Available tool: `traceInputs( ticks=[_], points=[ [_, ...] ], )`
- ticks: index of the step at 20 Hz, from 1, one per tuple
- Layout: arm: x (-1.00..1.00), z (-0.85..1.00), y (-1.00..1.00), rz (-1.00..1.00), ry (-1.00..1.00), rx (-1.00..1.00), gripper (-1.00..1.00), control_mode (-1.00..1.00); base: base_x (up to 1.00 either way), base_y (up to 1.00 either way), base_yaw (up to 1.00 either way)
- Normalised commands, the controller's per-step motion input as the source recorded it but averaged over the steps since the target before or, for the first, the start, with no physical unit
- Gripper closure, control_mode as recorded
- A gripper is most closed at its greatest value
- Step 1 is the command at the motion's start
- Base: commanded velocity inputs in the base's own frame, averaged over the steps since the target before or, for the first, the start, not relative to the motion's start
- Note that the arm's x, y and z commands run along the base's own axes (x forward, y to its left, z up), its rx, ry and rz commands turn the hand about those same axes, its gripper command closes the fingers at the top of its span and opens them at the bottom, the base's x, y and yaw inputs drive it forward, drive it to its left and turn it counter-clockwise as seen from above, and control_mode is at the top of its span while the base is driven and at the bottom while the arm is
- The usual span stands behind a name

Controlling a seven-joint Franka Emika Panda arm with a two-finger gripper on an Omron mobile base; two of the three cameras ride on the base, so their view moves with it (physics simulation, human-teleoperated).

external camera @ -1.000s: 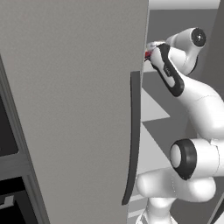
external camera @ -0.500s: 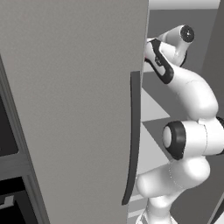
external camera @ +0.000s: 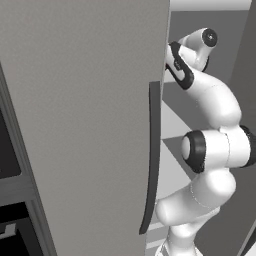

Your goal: Take the mushroom and steak from the second highest rack and move them to the highest rack where the fish and kiwi are located, to maximize freezer space. Close the freezer door after rearranging.

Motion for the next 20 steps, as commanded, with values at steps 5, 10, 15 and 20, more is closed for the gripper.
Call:
traceInputs(
  ticks=[5,10,15,20],
  points=[
    [0.22,-0.06,0.00,0.06,0.00,0.00,-1.00,-1.00,0.00,0.00,0.00],
    [0.05,0.01,0.04,0.15,0.07,-0.02,-1.00,-1.00,0.00,0.00,0.00],
    [0.08,0.14,0.25,0.22,0.59,-0.39,-1.00,-1.00,0.00,0.00,0.00],
    [0.22,0.08,0.00,0.21,0.13,-0.39,-1.00,-1.00,0.00,0.00,0.00]
  ],
)
